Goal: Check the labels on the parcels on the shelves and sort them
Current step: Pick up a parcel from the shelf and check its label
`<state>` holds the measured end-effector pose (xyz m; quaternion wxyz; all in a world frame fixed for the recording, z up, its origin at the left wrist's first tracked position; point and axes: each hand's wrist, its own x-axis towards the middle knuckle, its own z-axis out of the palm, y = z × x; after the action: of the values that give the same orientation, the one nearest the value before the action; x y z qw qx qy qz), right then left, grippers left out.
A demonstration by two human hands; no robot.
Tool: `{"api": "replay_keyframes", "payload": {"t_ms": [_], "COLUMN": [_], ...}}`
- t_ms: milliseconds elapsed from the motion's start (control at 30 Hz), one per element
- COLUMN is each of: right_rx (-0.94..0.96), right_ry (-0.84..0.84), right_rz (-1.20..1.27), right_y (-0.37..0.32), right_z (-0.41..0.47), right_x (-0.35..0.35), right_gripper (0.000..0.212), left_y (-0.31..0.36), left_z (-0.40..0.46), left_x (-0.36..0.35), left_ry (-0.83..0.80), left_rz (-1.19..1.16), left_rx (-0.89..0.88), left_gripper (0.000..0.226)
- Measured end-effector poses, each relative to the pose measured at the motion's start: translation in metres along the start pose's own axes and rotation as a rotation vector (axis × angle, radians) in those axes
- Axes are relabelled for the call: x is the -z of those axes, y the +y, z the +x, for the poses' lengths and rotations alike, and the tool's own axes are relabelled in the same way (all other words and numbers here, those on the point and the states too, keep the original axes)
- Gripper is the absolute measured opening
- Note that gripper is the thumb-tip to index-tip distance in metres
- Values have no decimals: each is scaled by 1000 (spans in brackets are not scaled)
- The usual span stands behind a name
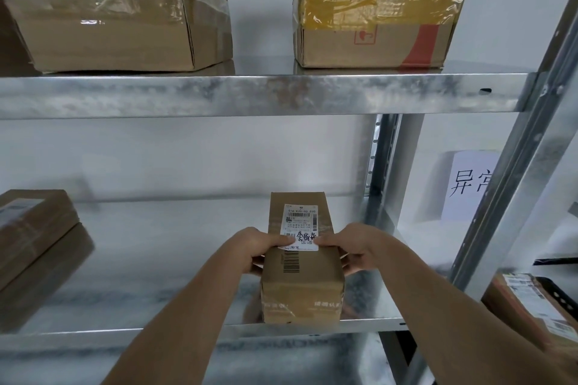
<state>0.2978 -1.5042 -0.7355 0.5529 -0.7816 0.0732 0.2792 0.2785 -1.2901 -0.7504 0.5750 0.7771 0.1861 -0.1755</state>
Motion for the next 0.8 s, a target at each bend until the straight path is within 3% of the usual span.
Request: {"api": "replay_keyframes", "payload": {"t_ms": [200, 533, 633, 800], "right_rx": [6, -3, 12, 40], "right_ry": [17, 123, 87, 147], "right_rz": [36, 61, 149, 260], "right_y": [5, 32, 34, 26], "right_z": [-2, -3, -15, -31], "right_x": [-1, -9, -13, -2], "right_gripper": [37, 69, 80, 55], "left_y": [-3, -12, -12, -7], "left_z": [-3, -16, -22, -31], "left_x": [0, -3, -5, -12], "left_ry": [7, 36, 18, 1], "left_rz": [-19, -89, -178, -360], "left_rx": [-17, -87, -99, -141], "left_gripper": [48, 51, 54, 85]}}
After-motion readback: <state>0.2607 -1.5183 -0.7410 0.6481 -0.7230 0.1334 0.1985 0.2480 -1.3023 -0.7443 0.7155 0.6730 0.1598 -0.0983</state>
